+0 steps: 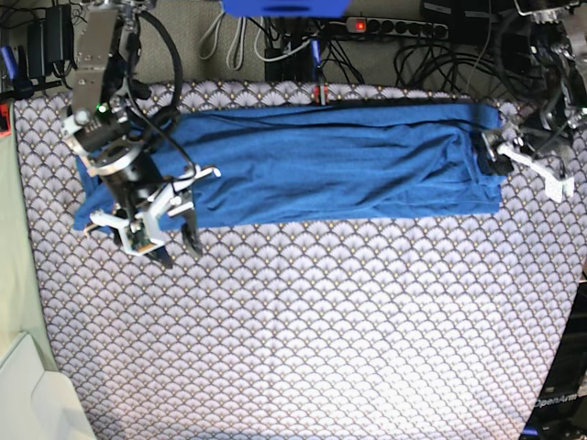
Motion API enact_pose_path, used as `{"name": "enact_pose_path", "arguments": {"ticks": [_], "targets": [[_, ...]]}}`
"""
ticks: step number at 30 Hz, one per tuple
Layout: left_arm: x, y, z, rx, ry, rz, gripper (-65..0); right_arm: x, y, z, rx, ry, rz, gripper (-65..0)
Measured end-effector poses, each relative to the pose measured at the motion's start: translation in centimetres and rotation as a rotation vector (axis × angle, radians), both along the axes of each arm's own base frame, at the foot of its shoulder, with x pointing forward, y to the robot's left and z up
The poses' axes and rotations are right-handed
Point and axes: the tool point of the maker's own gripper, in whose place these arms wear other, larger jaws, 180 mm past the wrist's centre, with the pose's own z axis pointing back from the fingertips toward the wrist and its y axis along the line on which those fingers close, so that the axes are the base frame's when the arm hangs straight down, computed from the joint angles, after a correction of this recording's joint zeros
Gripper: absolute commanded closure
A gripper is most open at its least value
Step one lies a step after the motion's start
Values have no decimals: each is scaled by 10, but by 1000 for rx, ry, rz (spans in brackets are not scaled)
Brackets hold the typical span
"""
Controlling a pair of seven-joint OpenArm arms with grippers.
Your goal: Fold the T-shirt properly
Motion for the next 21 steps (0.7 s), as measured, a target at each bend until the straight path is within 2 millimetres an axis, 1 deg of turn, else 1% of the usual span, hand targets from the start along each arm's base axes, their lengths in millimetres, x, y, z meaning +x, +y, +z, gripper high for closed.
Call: {"name": "enact_pose_path", "arguments": {"ticks": [4,7,11,15,18,21], "targets": [[9,1,3,0,-18,4,-577,0,0,0,0,0,0,-269],[10,3,-6,-17,6,22,-577,0,0,0,0,0,-1,-269],[6,-14,-29,-48,74,-23,-577,0,-1,0,-1,1,-2,-269],[21,-20,-30,-48,64,-44,-577,1,-1,0,-3,-1,-3,-269],[22,-16,-32,-7,77,-53,-577,1,-1,0,-4,-2,-2,-269],[23,-12,-34,15,84,-49,-577,1,-7,0,-34,-2,5,-269]]}}
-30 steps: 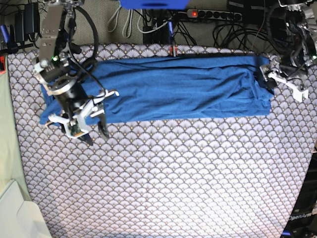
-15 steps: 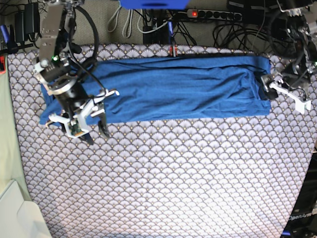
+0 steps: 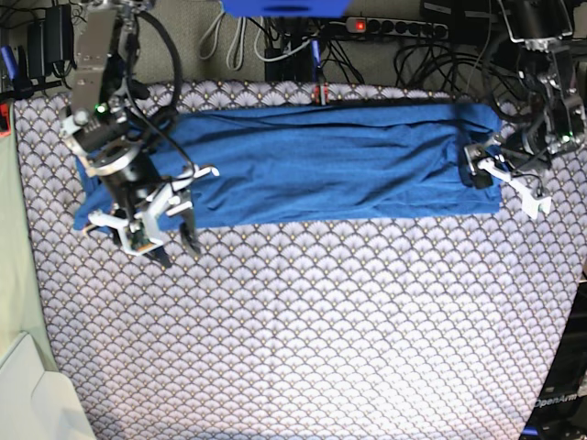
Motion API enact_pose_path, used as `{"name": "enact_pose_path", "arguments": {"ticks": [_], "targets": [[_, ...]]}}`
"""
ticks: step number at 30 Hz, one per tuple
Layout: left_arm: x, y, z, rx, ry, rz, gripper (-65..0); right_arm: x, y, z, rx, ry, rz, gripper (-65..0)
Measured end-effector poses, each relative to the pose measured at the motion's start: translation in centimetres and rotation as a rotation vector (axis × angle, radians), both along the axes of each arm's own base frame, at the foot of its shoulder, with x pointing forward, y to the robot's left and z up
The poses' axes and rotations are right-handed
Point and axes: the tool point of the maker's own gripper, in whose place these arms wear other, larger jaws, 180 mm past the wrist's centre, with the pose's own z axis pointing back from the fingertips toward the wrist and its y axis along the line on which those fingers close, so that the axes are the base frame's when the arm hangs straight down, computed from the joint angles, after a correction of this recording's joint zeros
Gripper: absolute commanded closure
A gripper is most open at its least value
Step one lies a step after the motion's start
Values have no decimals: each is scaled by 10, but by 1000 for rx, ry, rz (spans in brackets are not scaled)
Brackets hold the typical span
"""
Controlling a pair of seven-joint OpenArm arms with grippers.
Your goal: Fold the T-shirt properly
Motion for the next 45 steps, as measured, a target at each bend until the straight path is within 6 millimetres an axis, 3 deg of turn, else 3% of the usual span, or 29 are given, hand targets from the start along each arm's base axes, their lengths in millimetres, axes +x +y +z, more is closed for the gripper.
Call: {"name": "enact_pose_path", "arguments": {"ticks": [4,12,19,21,27,37,39,41,45], "targets": [[0,-3,0,-21,-10,6,-577,1,-1,1,0,-3,-2,-269],[10,-41,-4,-75,-38,-55,-573,1,0,2,1,-6,-1,-269],[13,-60,-4,-100,-49,-97,-566,1,0,2,0,-5,-2,-269],[14,-61,-4,-103,-49,-95,-522,2,0,2,0,-6,-2,-269],[9,-62,-7,-120,-30,-94,-255,2,0,2,1,-6,-2,-269],[6,-62,-10,-125,-18,-94,-221,2,0,2,0,-6,-2,-269],[6,-62,-9,-120,-18,-94,-144,2,0,2,0,-6,-2,-269],[2,-62,-10,-119,-10,-92,-7,2,0,2,0,-6,-2,-269],[1,-62,-6,-105,-7,-107,-4,1,0,2,0,-5,-2,-269]]}}
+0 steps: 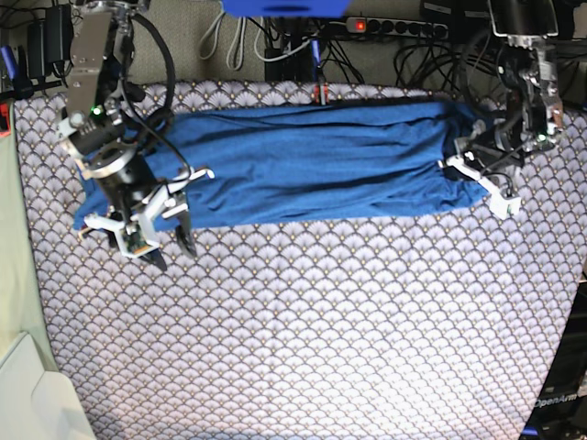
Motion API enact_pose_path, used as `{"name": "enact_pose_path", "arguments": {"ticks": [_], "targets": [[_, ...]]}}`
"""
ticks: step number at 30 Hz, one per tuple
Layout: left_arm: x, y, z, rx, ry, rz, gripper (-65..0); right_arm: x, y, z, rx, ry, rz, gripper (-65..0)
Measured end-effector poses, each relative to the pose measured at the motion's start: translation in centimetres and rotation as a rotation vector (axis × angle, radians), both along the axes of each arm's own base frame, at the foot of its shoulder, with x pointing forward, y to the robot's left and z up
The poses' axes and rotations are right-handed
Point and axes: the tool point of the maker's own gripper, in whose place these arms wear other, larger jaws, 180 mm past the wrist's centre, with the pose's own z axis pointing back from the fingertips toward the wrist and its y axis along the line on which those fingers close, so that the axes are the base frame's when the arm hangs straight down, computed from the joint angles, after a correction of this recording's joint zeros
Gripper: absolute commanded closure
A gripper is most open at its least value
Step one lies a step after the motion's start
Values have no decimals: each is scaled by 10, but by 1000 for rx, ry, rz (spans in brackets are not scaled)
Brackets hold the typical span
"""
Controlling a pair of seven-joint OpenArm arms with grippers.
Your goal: Fold the T-shirt properly
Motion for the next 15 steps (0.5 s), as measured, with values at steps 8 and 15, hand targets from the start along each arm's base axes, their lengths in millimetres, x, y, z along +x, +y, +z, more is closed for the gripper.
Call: {"name": "enact_pose_path", "arguments": {"ticks": [8,15], "targets": [[-5,-6,5,5,38,-36,-4,-19,10,-40,42,118,10,-118],[7,-13,26,18,-20,-67,-4,-33,20,-109,114,312,-11,0]]}}
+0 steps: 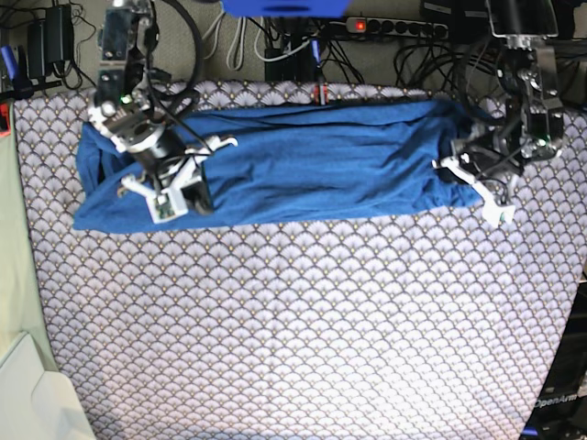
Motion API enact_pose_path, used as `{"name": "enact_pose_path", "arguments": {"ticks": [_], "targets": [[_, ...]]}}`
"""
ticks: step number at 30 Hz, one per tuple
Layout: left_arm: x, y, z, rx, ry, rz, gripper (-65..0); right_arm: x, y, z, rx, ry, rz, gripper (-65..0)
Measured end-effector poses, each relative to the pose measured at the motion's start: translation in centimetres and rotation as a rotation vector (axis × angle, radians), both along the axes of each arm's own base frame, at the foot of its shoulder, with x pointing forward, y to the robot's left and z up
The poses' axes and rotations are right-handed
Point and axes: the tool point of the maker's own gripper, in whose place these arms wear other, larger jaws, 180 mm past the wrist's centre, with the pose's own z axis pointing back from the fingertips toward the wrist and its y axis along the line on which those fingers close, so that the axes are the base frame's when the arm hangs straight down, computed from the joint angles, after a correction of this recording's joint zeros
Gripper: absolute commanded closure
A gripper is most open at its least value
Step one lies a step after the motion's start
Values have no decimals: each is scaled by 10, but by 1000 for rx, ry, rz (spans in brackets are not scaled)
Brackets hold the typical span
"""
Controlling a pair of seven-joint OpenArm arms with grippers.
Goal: Fold the T-shirt properly
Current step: 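Fold the held end with the left gripper toward the right gripper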
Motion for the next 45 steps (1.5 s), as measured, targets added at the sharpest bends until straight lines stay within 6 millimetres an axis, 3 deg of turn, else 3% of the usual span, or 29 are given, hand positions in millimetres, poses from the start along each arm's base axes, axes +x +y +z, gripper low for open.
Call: {"name": "enact_pose_path", "arguments": {"ticks": [2,6,10,13,16,25,31,39,45], "targets": [[0,-1,0,-2,1,-1,-4,-6,-1,-18,3,49,-3,0],[-1,-2,-1,-7,2,-2,-4,-4,-7,-25,49,22,-36,0],[4,-8,18,8,-54,-28,-4,-12,-26,-50,52,85,-92,0],[9,-18,33,-2,-91,-55,-4,-6,-28,-50,64,79,-104,0],[6,-28,34,-14,-50,-71,-4,-4,-29,-50,62,79,-104,0],[1,-82,64,-161,-73,-34,-4,-5,-30,-51,59,81,-102,0],[-6,-100,55,-311,25,176,-4,-5,-30,-51,59,80,-102,0],[-2,-134,54,-464,66,340,-4,-5,-36,-50,41,77,-95,0],[-9,-198,50,-512,175,322,-4,-3,-41,-48,23,75,-94,0]]}}
